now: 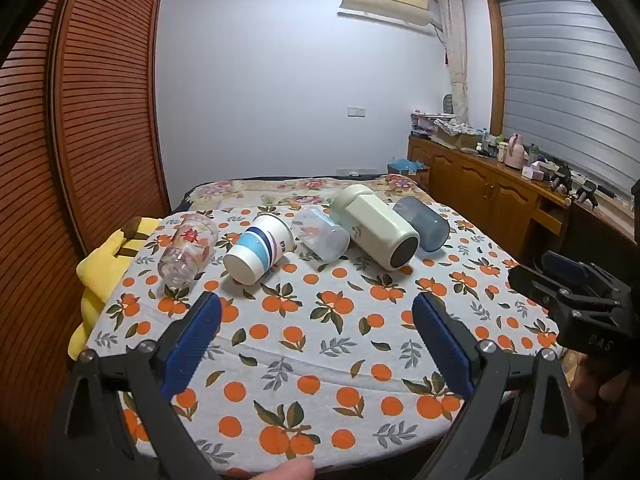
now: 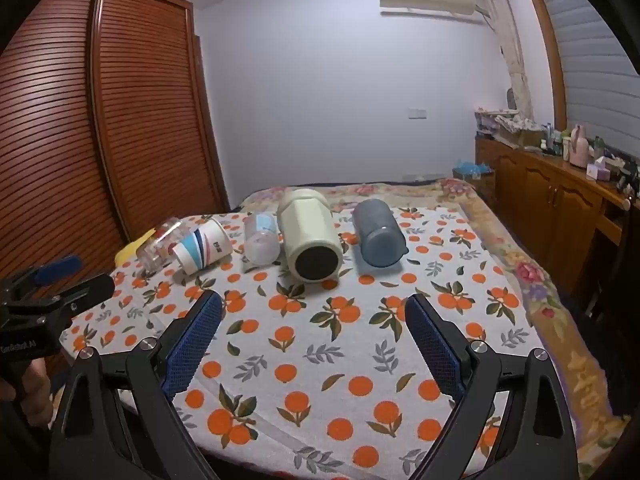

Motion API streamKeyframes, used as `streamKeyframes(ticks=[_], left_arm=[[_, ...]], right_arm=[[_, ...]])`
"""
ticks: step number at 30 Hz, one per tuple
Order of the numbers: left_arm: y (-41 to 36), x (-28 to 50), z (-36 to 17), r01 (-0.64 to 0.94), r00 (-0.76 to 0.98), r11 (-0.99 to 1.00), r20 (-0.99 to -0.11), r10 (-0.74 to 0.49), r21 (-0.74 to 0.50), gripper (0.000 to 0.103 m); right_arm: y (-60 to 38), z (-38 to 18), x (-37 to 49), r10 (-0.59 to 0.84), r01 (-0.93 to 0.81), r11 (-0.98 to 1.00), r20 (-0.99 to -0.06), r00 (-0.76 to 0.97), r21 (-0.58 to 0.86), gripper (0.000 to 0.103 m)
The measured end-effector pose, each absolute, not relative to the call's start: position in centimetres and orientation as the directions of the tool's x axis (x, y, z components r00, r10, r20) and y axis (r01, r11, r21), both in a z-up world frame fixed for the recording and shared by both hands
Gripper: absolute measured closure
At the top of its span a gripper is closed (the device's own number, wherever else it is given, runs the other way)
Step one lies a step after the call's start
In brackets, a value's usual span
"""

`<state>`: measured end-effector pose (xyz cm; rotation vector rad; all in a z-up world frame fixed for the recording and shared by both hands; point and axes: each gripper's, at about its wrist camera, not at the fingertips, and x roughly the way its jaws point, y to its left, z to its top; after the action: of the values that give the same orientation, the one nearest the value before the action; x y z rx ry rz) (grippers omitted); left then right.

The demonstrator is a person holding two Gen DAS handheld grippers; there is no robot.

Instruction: Flip cup upright

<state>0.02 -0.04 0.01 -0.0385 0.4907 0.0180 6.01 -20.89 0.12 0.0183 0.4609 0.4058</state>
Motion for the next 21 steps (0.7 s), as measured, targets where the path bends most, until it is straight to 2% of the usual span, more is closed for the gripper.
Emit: streamKeyframes(ticks=[21], left_arm=[[-0.5, -0.3, 0.2, -0.033, 0.884, 0.998, -0.467, 0.008, -0.045, 0.006]], right_arm=[[-20.8, 0.1, 6.0, 0.382, -0.374, 0.921, -0.439, 0.813, 0.11, 0.009]])
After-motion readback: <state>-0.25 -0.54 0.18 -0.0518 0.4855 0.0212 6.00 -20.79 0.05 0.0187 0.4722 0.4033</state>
